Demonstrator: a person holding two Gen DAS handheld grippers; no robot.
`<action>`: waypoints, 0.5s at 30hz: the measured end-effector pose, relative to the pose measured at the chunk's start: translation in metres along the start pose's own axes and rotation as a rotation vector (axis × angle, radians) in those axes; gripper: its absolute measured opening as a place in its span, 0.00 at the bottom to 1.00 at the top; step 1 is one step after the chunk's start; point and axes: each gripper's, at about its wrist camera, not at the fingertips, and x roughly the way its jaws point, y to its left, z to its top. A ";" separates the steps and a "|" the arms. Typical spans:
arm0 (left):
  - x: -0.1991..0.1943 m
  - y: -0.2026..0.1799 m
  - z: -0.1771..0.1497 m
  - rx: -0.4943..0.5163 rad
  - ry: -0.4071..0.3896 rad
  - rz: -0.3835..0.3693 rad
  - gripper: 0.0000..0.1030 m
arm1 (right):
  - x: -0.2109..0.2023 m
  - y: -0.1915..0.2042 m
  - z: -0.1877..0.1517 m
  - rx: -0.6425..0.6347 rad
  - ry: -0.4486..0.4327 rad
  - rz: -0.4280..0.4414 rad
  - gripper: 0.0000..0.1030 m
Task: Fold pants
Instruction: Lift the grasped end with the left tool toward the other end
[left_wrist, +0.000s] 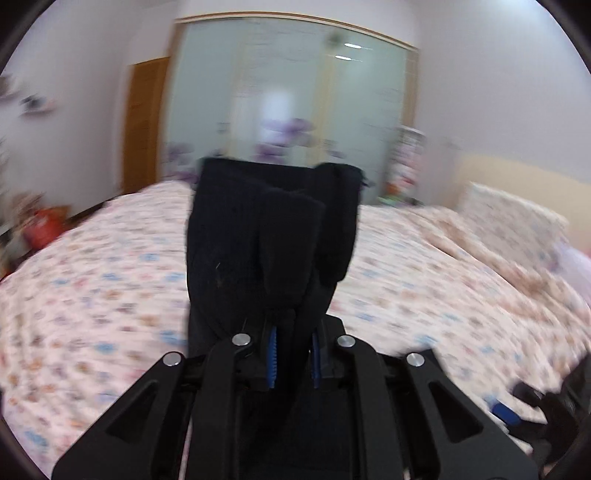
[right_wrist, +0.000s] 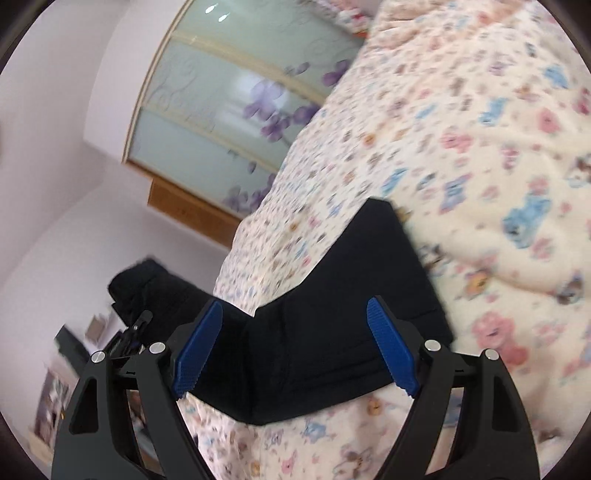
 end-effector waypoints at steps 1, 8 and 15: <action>0.007 -0.024 -0.013 0.034 0.025 -0.046 0.12 | -0.002 -0.005 0.003 0.019 -0.010 -0.012 0.80; 0.084 -0.116 -0.141 0.195 0.367 -0.172 0.12 | -0.005 -0.045 0.017 0.159 -0.032 -0.090 0.80; 0.055 -0.107 -0.127 0.115 0.222 -0.214 0.12 | 0.016 -0.040 0.018 0.143 0.029 0.013 0.80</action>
